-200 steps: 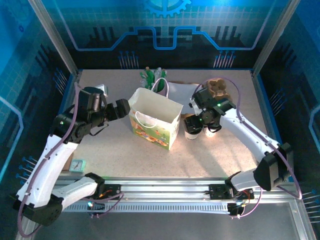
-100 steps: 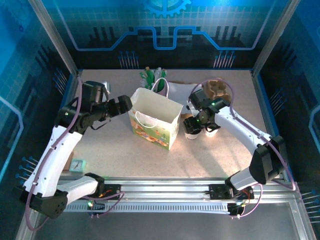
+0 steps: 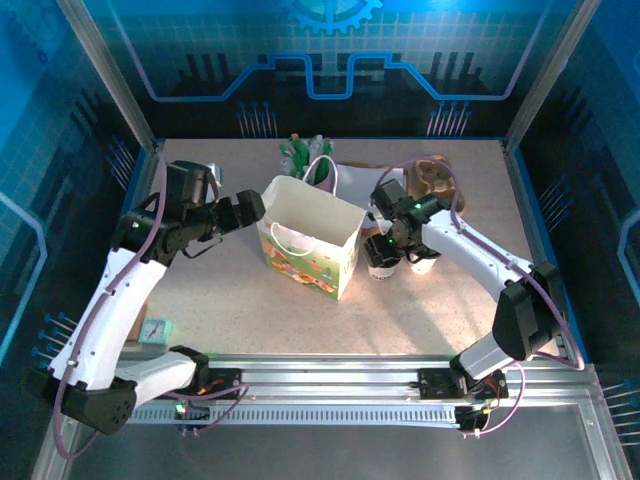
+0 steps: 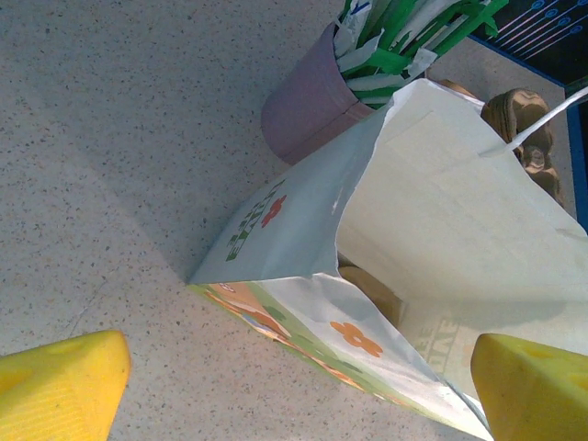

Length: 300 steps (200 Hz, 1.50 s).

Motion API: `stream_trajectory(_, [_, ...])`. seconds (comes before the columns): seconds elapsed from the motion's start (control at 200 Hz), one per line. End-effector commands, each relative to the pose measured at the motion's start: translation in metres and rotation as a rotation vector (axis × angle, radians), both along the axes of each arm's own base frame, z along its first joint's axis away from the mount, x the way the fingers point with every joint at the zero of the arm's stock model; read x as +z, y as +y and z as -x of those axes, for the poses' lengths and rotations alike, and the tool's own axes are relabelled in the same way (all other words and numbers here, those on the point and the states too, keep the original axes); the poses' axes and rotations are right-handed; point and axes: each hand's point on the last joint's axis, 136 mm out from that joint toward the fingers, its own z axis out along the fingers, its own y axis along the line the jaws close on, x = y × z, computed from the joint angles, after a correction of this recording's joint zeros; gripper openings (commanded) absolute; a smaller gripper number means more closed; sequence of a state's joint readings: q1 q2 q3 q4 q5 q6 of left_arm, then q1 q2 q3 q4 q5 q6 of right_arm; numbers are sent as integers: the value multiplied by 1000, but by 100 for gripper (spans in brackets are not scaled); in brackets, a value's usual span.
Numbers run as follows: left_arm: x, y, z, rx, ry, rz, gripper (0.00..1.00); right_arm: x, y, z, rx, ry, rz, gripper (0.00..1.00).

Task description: Pack the takeout coffee

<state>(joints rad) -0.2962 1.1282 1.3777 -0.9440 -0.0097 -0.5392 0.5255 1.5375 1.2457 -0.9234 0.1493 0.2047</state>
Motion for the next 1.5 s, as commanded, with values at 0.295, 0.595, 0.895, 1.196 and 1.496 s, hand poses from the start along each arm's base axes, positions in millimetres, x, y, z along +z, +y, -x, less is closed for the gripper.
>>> stream_trajectory(0.295, [-5,3,-1,-14,3,-16,96,5,-1,3,21,-14,47,68])
stream_trajectory(0.595, [-7,4,1,-11,6,-18,97,4,-4,15,22,-6,52,65])
stream_trajectory(0.895, [-7,6,1,-11,5,-25,97,28,-5,27,6,-60,-21,60])
stream_trajectory(1.196, [-6,6,0,-9,0,-22,97,55,-12,36,-5,-106,-44,58])
stream_trajectory(1.496, [-2,6,0,-9,-12,-22,97,93,-18,44,4,-167,-54,58])
